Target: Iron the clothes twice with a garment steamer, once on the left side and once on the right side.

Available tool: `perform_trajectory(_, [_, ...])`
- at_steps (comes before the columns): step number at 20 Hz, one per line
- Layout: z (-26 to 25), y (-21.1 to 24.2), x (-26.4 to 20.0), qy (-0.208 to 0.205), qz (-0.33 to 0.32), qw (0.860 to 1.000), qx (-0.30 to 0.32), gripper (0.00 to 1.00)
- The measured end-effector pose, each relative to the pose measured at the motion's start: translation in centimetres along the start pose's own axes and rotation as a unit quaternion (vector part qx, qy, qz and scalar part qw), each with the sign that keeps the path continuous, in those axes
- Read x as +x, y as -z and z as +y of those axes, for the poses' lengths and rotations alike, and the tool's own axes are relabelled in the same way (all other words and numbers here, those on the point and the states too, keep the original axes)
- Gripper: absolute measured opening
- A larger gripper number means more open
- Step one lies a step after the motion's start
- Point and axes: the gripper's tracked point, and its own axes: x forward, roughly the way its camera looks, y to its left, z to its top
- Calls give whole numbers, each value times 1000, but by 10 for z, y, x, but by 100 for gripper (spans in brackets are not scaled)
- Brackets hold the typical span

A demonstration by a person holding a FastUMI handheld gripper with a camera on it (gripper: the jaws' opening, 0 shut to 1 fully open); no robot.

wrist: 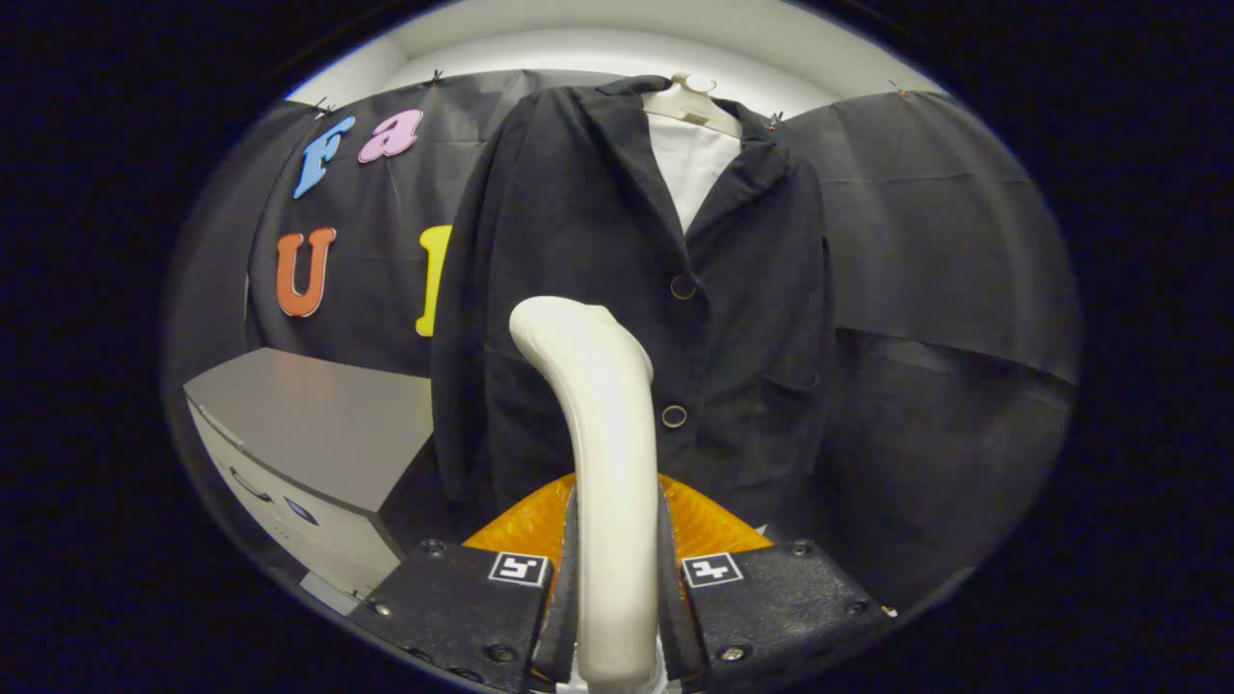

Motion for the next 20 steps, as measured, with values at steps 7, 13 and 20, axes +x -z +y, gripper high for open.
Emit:
perform_trajectory(7, [1, 46, 8, 18, 43, 999, 4, 37])
perform_trajectory(13, [8, 98, 12, 38, 87, 995, 7, 37])
perform_trajectory(20, [22, 155, 13, 46, 140, 989, 0, 37])
